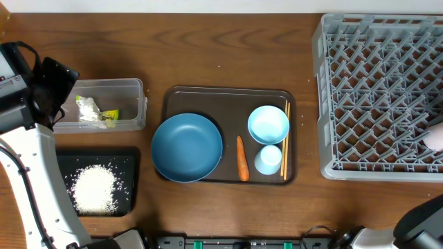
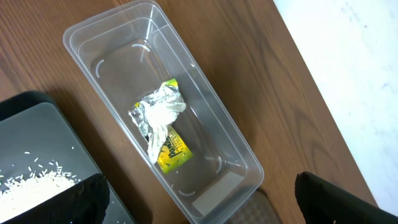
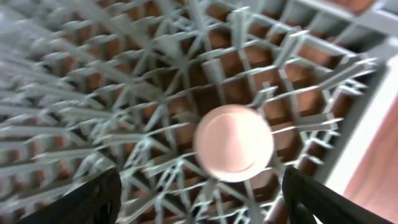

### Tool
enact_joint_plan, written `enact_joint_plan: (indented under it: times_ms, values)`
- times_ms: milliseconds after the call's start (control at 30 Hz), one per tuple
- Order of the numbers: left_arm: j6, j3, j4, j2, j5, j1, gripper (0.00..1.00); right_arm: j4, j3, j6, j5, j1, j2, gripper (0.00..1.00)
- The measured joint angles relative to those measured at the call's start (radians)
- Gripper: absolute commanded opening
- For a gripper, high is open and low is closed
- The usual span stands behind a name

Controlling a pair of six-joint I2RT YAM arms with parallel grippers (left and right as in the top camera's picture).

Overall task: Sort waste into correct bins and load items into the dishwasher rack
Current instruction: 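Carry the cup with the right gripper into the dish rack, release, then move the right gripper to the second white cup and grasp it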

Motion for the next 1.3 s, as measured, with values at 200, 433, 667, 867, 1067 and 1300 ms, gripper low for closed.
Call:
enact_joint_plan:
  times_ms: [200,433,667,867,1067,1300]
  values:
    - [0.000,0.000,0.000,0.000,0.000,0.000,0.98,0.020,0.014,0.010,-0.285,0.042,-0.113,0.79]
    - [0.000,0.000,0.000,0.000,0.000,0.000,0.98,-0.052,0.041,0.003,-0.563,0.347,-0.211,0.78]
    - [0.000,0.000,0.000,0.000,0.000,0.000,0.98,-0.299,0.041,-0.025,-0.392,0.804,-0.187,0.88]
    - [0.000,0.000,0.000,0.000,0.000,0.000,0.98,-0.403,0.040,0.000,-0.153,1.102,-0.140,0.99]
    - [0.000,0.000,0.000,0.000,0.000,0.000,0.98,-0.460,0.040,0.035,-0.054,1.230,-0.035,0.99]
    - [0.000,0.000,0.000,0.000,0.000,0.000,0.98,-0.506,0.040,0.063,-0.021,1.268,0.105,0.99]
